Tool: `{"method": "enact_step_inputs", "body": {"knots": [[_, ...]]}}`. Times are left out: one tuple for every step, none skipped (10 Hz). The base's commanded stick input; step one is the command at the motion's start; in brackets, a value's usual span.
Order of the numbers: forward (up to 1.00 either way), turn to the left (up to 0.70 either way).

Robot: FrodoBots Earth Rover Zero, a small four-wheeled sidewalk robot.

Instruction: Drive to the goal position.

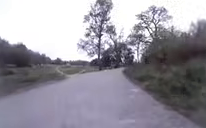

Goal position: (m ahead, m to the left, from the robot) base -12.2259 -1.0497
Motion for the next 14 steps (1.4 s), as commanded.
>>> {"method": "enact_step_inputs", "body": {"knots": [[1.0,0.0],[1.0,0.0],[1.0,0.0],[1.0,0.0],[1.0,0.0],[1.0,0.0],[1.0,0.0],[1.0,0.0],[1.0,0.0],[1.0,0.0],[1.0,0.0],[1.0,0.0],[0.79,-0.21],[0.0,-1.0]]}}
